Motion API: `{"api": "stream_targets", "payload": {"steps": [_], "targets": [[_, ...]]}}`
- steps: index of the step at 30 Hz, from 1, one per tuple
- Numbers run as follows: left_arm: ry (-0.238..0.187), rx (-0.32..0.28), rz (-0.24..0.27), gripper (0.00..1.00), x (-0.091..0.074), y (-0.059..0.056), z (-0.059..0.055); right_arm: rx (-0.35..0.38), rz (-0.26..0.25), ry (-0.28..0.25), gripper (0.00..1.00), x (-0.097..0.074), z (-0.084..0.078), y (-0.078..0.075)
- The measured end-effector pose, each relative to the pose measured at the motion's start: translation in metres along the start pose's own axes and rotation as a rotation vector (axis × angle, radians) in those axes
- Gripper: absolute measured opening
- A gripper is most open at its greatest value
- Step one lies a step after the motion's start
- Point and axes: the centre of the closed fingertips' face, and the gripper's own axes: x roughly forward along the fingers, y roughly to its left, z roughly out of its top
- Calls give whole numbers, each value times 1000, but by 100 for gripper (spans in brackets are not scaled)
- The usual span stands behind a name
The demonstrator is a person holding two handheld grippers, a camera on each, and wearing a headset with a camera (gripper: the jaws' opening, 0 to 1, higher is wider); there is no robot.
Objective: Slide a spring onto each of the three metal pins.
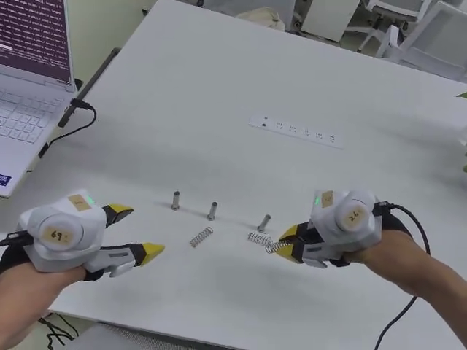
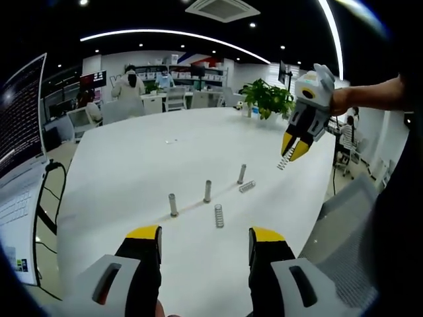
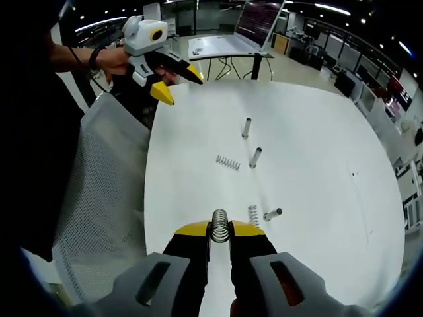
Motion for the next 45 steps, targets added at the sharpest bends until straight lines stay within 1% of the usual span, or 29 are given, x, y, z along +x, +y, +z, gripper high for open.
{"api": "stream_targets", "payload": {"steps": [5,8,13,15,18,20,23,27,36,39,42,45], "targets": [[-4,0,-4,49,-2,0,3,-21,5,-9,8,8,22,-11],[-9,1,-5,50,-3,0,5,-45,10,-4,8,14,31,-14],[-24,-13,-3,51,-5,2,10,-90,35,-22,8,24,61,-20],[-23,-9,-3,51,-5,2,10,-114,39,-18,8,28,70,-22],[-23,-7,-7,50,-5,1,10,-138,46,-27,8,35,88,-27],[-20,-13,-11,50,-4,0,8,-143,49,-35,8,39,96,-30],[-18,-17,-19,50,-1,-2,6,-146,57,-46,8,51,109,-34],[-25,-22,-25,50,1,-5,7,-154,65,-52,8,61,123,-38],[-30,-23,-29,51,2,-3,8,-158,67,-60,8,80,145,-52],[-32,-26,-28,51,2,-2,9,-158,67,-54,8,86,147,-56],[-35,-34,-21,50,2,1,9,-152,66,-44,8,94,147,-61],[-33,-38,-18,50,1,3,8,-136,74,-42,8,101,148,-63]]}}
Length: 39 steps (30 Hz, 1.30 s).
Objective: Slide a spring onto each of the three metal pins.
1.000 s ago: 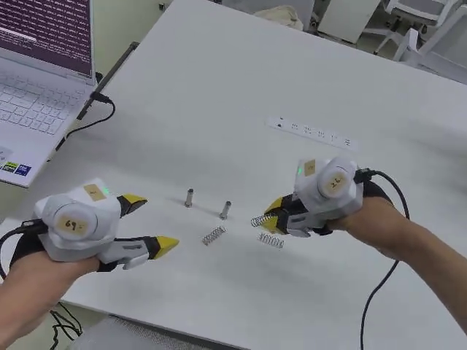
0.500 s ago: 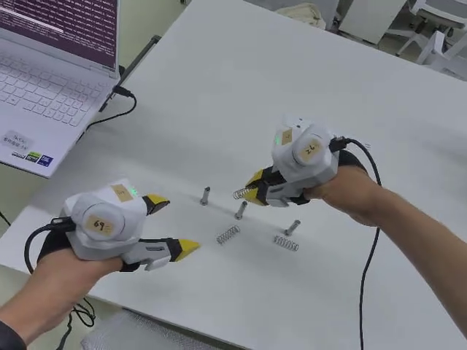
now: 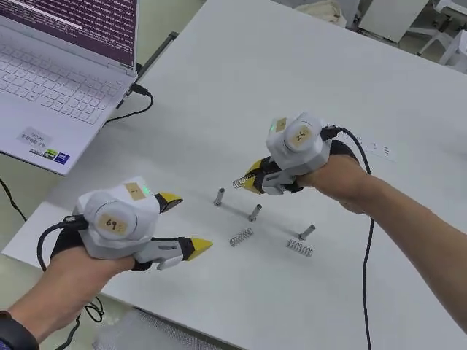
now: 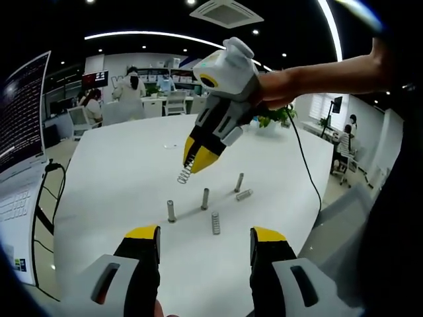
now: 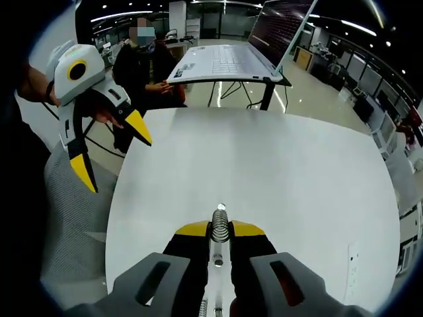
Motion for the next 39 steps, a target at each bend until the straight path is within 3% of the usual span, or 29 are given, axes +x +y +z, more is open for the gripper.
{"api": "stream_targets", "payload": {"steps": [16,39], "targets": [[5,-24,9,50,-1,6,-3,6,28,55,9,32,-6,-2],[12,-41,4,49,0,6,-8,4,42,80,9,45,-9,-4]]}}
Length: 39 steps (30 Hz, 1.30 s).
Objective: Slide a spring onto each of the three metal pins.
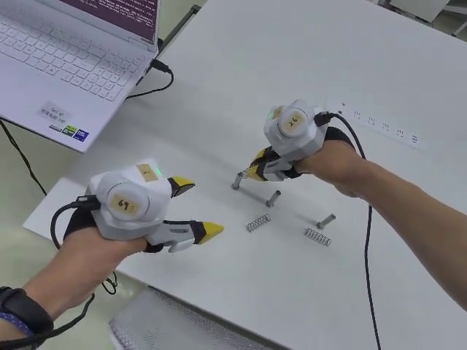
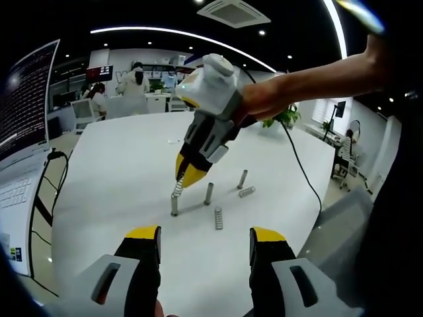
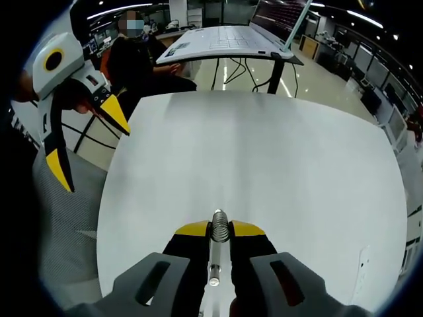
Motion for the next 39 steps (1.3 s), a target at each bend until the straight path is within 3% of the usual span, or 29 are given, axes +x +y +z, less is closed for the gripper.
{"api": "stream_targets", "payload": {"steps": [29,39], "targets": [[3,-5,0,48,-1,2,-2,-11,7,1,9,18,11,2],[4,-1,2,48,-1,4,-1,-20,17,25,9,28,6,5]]}}
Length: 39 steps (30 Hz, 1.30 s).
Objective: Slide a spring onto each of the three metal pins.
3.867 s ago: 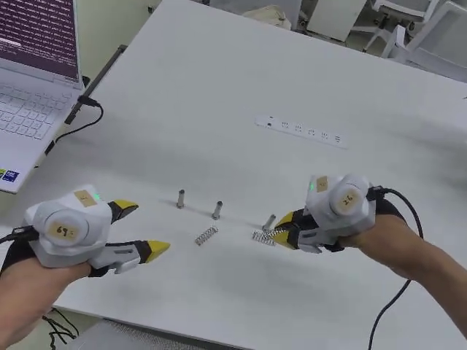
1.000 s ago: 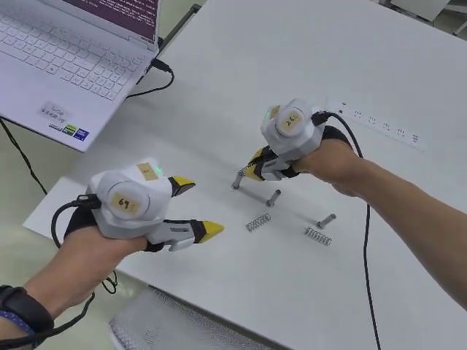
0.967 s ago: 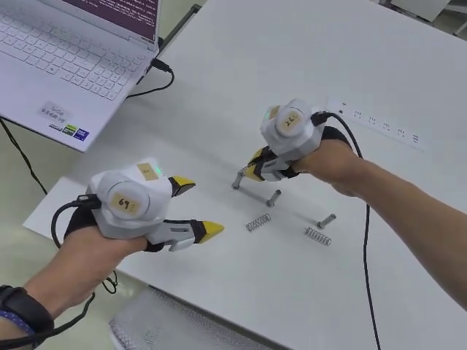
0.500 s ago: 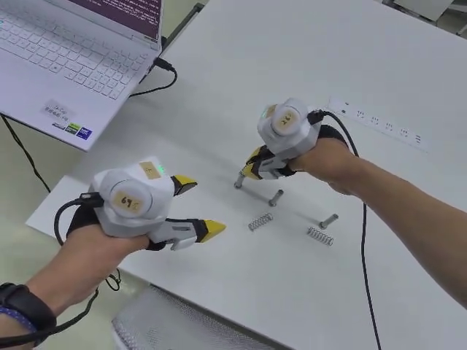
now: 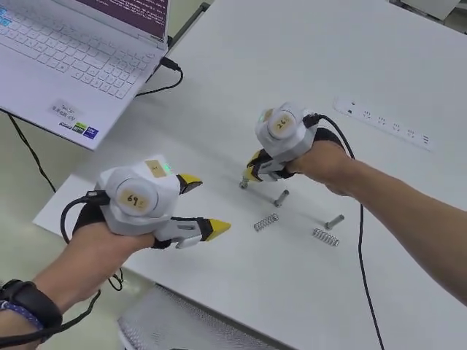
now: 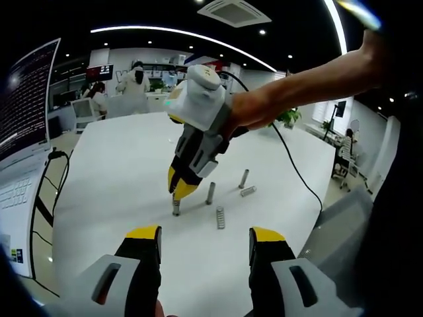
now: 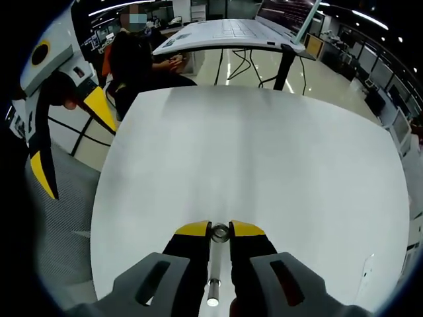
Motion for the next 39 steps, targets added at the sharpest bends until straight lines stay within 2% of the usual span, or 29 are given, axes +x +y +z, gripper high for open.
{"api": "stream_targets", "payload": {"steps": [10,19,30,37,39], "targets": [[7,-4,5,48,-1,2,-3,-7,14,20,9,5,-6,6],[9,-5,10,47,-2,6,-3,-11,25,25,9,10,-8,4],[9,-1,5,47,0,4,-1,-9,10,18,16,-1,-10,1],[10,10,0,47,2,2,2,7,-5,-12,21,-14,-8,2],[8,11,-2,47,2,1,3,21,-7,-26,22,-11,-12,1]]}}
